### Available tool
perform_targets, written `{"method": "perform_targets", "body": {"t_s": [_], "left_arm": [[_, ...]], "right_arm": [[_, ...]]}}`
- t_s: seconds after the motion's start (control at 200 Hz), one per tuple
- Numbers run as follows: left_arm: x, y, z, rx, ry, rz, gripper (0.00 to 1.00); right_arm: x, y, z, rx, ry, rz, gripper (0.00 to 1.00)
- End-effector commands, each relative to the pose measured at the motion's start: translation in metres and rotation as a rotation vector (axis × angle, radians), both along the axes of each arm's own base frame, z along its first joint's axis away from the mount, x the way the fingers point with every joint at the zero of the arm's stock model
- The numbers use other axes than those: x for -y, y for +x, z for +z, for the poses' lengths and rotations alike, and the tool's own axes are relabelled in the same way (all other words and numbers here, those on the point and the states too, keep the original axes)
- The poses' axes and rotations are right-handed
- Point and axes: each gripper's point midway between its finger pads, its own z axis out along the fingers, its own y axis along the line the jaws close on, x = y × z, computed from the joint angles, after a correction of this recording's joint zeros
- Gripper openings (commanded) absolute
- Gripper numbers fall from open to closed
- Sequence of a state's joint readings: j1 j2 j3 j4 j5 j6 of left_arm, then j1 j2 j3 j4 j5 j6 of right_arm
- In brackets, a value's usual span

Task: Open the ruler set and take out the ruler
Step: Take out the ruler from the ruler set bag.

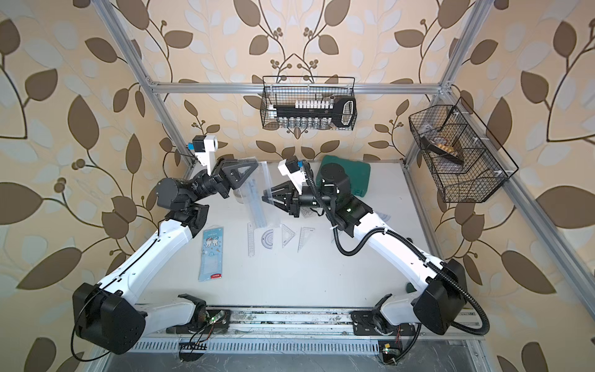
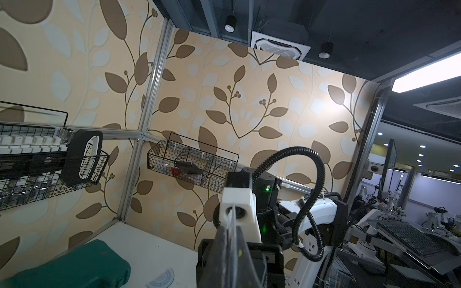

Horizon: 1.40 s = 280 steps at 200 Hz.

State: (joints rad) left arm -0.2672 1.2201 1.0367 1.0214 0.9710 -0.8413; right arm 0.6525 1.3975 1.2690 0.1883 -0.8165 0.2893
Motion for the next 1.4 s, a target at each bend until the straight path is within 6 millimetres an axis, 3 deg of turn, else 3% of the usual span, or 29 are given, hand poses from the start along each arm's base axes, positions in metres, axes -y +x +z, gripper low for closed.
{"method": "perform_targets", "body": {"t_s": [0.0, 0.695, 0.84, 1.025, 1.394], "left_arm": [[-0.003, -0.017, 0.02, 0.098, -0.01, -0.017, 0.0], [-0.001, -0.02, 0.017, 0.072, -0.002, -0.049, 0.0], [0.0, -0.021, 0.016, 0.073, 0.001, -0.054, 0.0], [-0.001, -0.023, 0.016, 0.077, 0.003, -0.05, 0.0], [-0.002, -0.026, 0.021, 0.086, -0.006, -0.037, 0.0]], "right_arm": [[-0.007, -0.006, 0.022, 0.032, 0.051, 0.065, 0.21], [-0.022, 0.014, 0.066, 0.077, 0.166, 0.071, 0.26], [-0.023, 0.016, 0.074, 0.082, 0.192, 0.071, 0.2], [-0.021, 0.017, 0.074, 0.071, 0.197, 0.057, 0.0], [-0.01, 0.014, 0.061, 0.053, 0.166, 0.001, 0.0]]}}
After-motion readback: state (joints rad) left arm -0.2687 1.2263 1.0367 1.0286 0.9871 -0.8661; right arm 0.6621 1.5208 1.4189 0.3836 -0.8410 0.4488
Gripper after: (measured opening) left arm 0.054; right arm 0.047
